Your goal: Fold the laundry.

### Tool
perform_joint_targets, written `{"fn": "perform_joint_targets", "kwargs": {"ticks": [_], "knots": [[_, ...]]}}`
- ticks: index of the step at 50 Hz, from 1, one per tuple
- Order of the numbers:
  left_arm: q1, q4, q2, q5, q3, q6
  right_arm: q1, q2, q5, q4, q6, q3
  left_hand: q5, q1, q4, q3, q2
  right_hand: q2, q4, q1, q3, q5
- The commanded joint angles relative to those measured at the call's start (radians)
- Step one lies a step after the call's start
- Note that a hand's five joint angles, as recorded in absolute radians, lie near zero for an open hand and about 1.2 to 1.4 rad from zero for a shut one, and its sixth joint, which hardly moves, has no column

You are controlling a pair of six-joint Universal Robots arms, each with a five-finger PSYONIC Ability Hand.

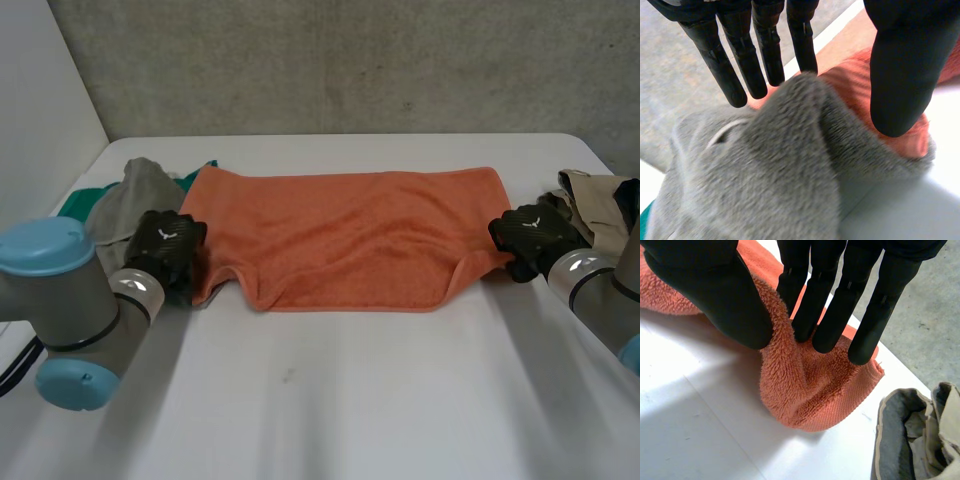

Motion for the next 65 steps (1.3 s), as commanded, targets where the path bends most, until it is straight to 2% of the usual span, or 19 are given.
{"fn": "perform_joint_targets", "kwargs": {"ticks": [1,7,12,16,20,26,34,38,39,41,46,50,54,55,59,62,65], "knots": [[0.014,0.008,0.024,-0.021,-0.020,-0.012,0.001,-0.028,0.006,0.020,0.000,0.024,0.127,0.114,0.120,0.108,0.115,0.219,0.198,0.281,0.207,0.241],[0.007,-0.003,0.028,0.080,-0.020,-0.061,-0.008,-0.034,0.008,0.031,0.009,0.032,0.221,0.208,0.214,0.203,0.209,0.219,0.198,0.281,0.207,0.241],[-0.028,-0.106,0.070,0.103,-0.040,-0.116,-0.009,-0.029,0.014,0.025,0.024,0.035,0.075,0.062,0.068,0.056,0.063,0.219,0.198,0.281,0.207,0.241],[-0.051,-0.149,0.067,0.103,-0.025,-0.170,-0.009,-0.023,0.020,0.022,0.032,0.035,-0.026,-0.039,-0.032,-0.044,-0.038,0.219,0.198,0.281,0.207,0.241],[-0.061,-0.146,0.020,0.099,0.023,-0.199,-0.009,-0.015,0.022,0.017,0.032,0.037,-0.008,-0.021,-0.015,-0.027,-0.020,0.219,0.198,0.281,0.207,0.241],[-0.059,-0.147,-0.068,0.073,0.125,-0.207,-0.009,-0.018,0.022,0.016,0.032,0.051,0.156,0.143,0.149,0.138,0.144,0.219,0.198,0.281,0.207,0.241],[-0.061,-0.149,-0.160,-0.009,0.230,-0.192,-0.016,-0.024,0.020,0.016,0.032,0.061,0.335,0.322,0.328,0.317,0.323,0.219,0.198,0.281,0.207,0.241],[-0.058,-0.146,-0.168,-0.022,0.241,-0.150,-0.021,-0.026,0.019,0.020,0.031,0.060,0.499,0.486,0.493,0.481,0.487,0.219,0.198,0.281,0.207,0.241],[-0.058,-0.149,-0.162,-0.016,0.239,-0.135,-0.024,-0.028,0.019,0.022,0.031,0.057,0.697,0.684,0.691,0.679,0.685,0.219,0.198,0.281,0.207,0.241],[-0.059,-0.152,-0.150,-0.018,0.227,-0.123,-0.024,-0.034,0.019,0.028,0.031,0.055,0.851,0.838,0.844,0.833,0.839,0.219,0.198,0.281,0.207,0.241],[-0.059,-0.186,-0.059,-0.015,0.147,-0.071,-0.035,-0.069,0.009,0.083,0.011,0.044,0.852,0.839,0.845,0.833,0.840,0.219,0.198,0.281,0.207,0.241],[-0.050,-0.317,0.091,-0.007,0.034,0.072,-0.062,-0.141,0.003,0.245,-0.100,0.024,0.852,0.839,0.845,0.833,0.840,0.219,0.198,0.281,0.207,0.241],[-0.038,-0.484,0.234,-0.007,-0.071,0.230,-0.087,-0.192,0.017,0.491,-0.297,0.027,0.852,0.839,0.845,0.833,0.840,0.219,0.198,0.281,0.207,0.241],[-0.029,-0.559,0.283,-0.009,-0.107,0.288,-0.102,-0.205,0.035,0.604,-0.393,0.041,0.852,0.839,0.845,0.833,0.840,0.219,0.198,0.281,0.207,0.241],[-0.004,-0.734,0.364,-0.006,-0.163,0.398,-0.140,-0.244,0.066,0.781,-0.579,0.081,0.852,0.839,0.845,0.833,0.840,0.219,0.198,0.281,0.207,0.241],[-0.007,-0.805,0.384,0.000,-0.161,0.423,-0.140,-0.255,0.059,0.758,-0.608,0.086,0.852,0.839,0.845,0.833,0.840,0.219,0.198,0.281,0.207,0.241],[-0.022,-0.779,0.368,0.014,-0.129,0.405,-0.131,-0.247,0.055,0.709,-0.576,0.075,0.852,0.839,0.845,0.833,0.840,0.219,0.198,0.281,0.207,0.241]]}}
